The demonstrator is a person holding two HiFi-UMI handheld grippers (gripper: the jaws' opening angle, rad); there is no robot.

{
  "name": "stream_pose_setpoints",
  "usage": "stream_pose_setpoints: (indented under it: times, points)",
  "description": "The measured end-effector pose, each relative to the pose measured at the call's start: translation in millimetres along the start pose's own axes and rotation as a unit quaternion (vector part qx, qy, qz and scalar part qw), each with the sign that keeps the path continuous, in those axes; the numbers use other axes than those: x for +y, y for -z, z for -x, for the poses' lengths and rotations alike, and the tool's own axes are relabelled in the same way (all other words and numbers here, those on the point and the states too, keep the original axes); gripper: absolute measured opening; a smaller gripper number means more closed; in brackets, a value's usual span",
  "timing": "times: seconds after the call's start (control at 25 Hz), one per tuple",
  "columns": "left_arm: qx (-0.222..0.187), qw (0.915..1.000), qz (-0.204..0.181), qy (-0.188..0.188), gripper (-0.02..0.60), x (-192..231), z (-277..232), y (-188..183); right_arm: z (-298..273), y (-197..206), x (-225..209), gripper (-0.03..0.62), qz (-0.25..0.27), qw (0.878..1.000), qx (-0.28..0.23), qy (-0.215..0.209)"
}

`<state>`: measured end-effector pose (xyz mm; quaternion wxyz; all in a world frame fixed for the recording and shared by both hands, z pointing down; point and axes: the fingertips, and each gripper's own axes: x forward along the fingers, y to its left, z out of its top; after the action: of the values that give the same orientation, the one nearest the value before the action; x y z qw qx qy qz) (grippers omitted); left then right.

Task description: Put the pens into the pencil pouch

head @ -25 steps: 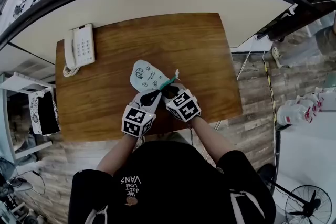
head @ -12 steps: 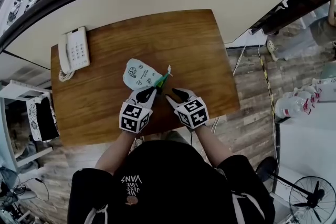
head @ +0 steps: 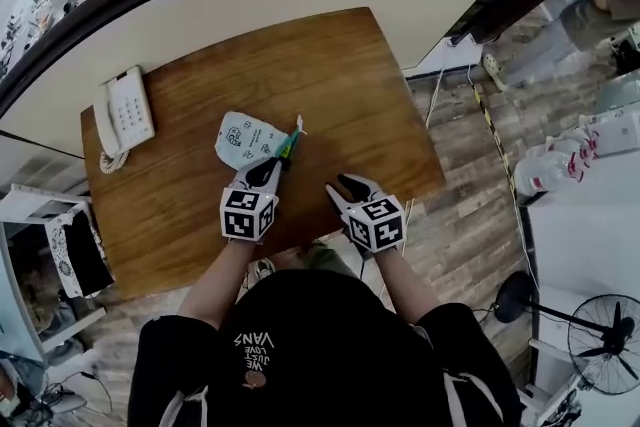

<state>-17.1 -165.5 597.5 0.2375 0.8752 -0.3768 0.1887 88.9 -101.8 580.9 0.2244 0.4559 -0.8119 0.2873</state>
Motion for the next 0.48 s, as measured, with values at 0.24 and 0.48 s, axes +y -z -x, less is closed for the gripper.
stream_pose_setpoints:
  times: [0.24, 0.48]
  points:
    - [-0.023, 0.9996, 0.007, -0.012, 0.04, 4, 8, -5, 23, 12, 7, 0.117, -0.019, 0.999, -0.014, 0.028]
    - [-0.04, 0.999, 0.011, -0.017, 0.126, 1, 28, -8, 40, 15, 18, 0.115, -0.037, 0.997, -0.04, 0.059]
